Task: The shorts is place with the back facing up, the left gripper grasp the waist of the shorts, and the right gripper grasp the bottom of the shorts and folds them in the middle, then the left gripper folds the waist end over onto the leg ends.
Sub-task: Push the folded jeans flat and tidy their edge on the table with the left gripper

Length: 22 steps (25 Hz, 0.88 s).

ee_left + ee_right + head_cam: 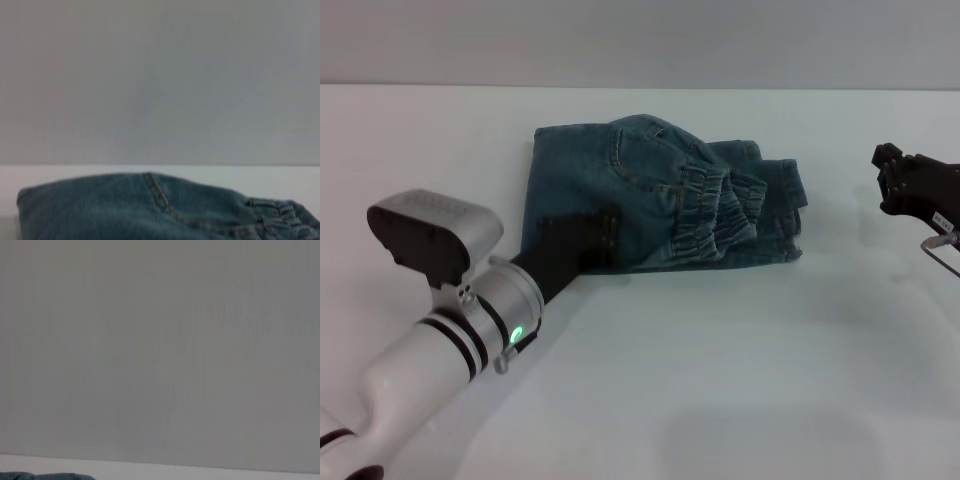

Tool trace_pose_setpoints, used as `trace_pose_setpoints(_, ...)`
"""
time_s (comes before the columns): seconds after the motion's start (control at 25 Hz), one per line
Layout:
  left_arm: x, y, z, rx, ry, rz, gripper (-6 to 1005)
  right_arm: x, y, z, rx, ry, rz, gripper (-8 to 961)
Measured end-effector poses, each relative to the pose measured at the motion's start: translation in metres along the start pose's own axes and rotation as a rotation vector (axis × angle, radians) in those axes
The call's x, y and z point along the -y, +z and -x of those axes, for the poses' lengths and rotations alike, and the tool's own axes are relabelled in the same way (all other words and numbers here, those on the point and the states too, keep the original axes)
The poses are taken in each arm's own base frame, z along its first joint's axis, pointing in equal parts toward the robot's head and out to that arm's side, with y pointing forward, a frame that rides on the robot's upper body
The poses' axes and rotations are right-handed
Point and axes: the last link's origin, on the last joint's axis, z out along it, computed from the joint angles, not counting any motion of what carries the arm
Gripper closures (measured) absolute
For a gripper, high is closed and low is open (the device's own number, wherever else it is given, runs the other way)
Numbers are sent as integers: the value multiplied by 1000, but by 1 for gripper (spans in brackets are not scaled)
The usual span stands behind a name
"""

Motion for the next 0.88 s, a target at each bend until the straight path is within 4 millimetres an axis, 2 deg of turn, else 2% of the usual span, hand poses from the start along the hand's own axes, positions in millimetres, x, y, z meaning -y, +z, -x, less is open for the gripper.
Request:
trace_pose_setpoints(0.24, 4, -2, 11, 64, -18, -32, 927, 0, 0, 0, -1, -1, 1, 816)
trace_pose_setpoints(0.88, 25, 15, -4, 80, 57, -75, 917, 3, -2, -2, -7, 4, -9, 811)
